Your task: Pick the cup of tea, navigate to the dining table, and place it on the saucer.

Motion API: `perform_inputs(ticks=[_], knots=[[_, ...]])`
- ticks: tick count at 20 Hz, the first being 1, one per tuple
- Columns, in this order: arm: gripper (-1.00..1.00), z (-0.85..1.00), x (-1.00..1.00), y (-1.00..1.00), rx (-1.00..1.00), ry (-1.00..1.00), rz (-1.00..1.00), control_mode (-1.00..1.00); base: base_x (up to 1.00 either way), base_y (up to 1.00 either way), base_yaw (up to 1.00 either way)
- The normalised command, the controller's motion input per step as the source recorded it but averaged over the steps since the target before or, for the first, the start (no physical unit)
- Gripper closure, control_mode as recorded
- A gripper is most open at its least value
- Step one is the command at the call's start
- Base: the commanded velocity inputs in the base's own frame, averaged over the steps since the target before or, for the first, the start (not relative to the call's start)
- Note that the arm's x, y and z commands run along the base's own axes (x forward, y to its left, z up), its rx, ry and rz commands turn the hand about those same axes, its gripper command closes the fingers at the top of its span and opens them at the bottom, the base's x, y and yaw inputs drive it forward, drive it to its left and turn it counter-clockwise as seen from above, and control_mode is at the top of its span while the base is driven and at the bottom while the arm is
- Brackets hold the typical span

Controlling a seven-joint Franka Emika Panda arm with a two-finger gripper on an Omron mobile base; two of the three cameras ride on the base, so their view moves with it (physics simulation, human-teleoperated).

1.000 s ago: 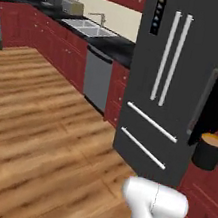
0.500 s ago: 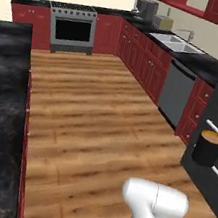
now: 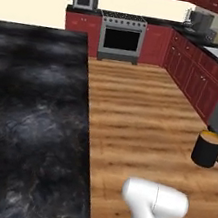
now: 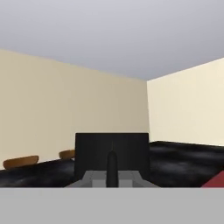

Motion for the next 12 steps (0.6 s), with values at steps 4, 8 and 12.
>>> perform_inputs(ticks=[4,8,12], knots=[[1.0,0.0,0.0,0.0,0.0,0.0,0.0,1.0,-0.1,0.12,0.98],[1.0,0.0,0.0,0.0,0.0,0.0,0.0,1.0,-0.09,0.0,1.0],[1.0,0.0,0.0,0.0,0.0,0.0,0.0,1.0,-0.65,-0.09,0.87]])
